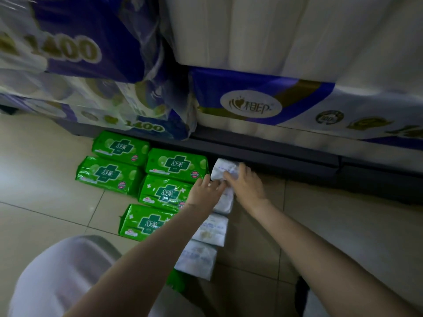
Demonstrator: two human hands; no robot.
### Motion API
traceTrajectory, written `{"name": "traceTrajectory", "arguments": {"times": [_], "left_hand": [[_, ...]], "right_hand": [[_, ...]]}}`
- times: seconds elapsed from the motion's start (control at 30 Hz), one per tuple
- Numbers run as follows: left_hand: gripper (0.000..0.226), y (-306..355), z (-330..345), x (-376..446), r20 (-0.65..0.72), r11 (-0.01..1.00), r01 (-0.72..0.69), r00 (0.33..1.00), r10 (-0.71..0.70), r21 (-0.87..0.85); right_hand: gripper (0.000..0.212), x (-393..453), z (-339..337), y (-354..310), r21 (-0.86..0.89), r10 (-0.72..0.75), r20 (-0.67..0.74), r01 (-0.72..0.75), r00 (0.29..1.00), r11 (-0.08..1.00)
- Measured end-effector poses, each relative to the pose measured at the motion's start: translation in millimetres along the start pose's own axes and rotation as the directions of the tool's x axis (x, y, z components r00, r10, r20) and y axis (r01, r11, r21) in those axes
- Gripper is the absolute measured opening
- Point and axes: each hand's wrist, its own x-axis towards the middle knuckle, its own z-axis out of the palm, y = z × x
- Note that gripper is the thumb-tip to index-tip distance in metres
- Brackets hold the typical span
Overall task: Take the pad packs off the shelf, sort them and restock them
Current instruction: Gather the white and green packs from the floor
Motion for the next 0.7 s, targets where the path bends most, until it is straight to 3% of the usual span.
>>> {"name": "traceTrajectory", "arguments": {"times": [0.03,0.1,0.17,0.27,0.33,0.4,0.47,0.53,0.63,0.7], "left_hand": [[0.049,-0.3,4.4,-0.9,0.029,1.0,-0.003,1.0,0.003,0.025],[0.046,-2.1,10.1,-1.0,0.006,0.997,-0.021,1.0,0.021,0.076],[0.033,-2.6,8.2,-3.1,-0.032,0.996,-0.035,0.999,0.037,0.086],[0.07,-7.3,6.1,-9.9,0.109,0.989,-0.145,0.984,0.142,0.017],[0.077,-11.9,0.5,-10.9,0.113,0.988,-0.133,0.986,0.124,0.074],[0.073,-12.3,7.3,-15.8,0.083,0.991,-0.124,0.989,0.119,0.052],[0.049,-8.8,15.6,-11.1,0.03,0.991,-0.129,0.991,0.128,0.031],[0.058,-2.7,9.1,-4.6,0.005,0.994,-0.104,0.995,0.104,0.032],[0.041,4.1,9.0,14.7,0.158,0.975,-0.215,0.966,0.203,0.058],[0.068,-3.1,-14.0,21.2,0.135,0.968,-0.252,0.959,0.25,-0.001]], "right_hand": [[0.032,3.0,1.9,-1.2,0.104,0.035,0.002,-0.035,0.999,0.994],[0.04,8.3,3.7,0.6,0.151,0.015,0.028,-0.019,1.0,0.988],[0.03,5.5,5.0,-5.9,-0.021,0.048,-0.017,-0.048,0.999,0.999],[0.016,6.9,14.5,-7.9,-0.171,0.011,-0.019,-0.015,1.0,0.985],[0.017,13.0,22.0,-6.4,-0.157,-0.043,-0.042,0.035,0.998,0.987],[0.018,7.2,20.1,-6.9,-0.177,-0.086,-0.099,0.067,0.991,0.982],[0.039,-6.4,5.7,-0.8,-0.125,0.002,-0.084,-0.012,0.996,0.992],[0.054,-13.5,-3.4,16.8,-0.108,0.075,-0.036,-0.079,0.997,0.991],[0.058,-25.2,-24.6,36.2,-0.002,0.085,0.062,-0.085,0.994,0.996],[0.05,-31.6,-47.5,40.8,0.061,0.057,0.096,-0.063,0.994,0.996]]}}
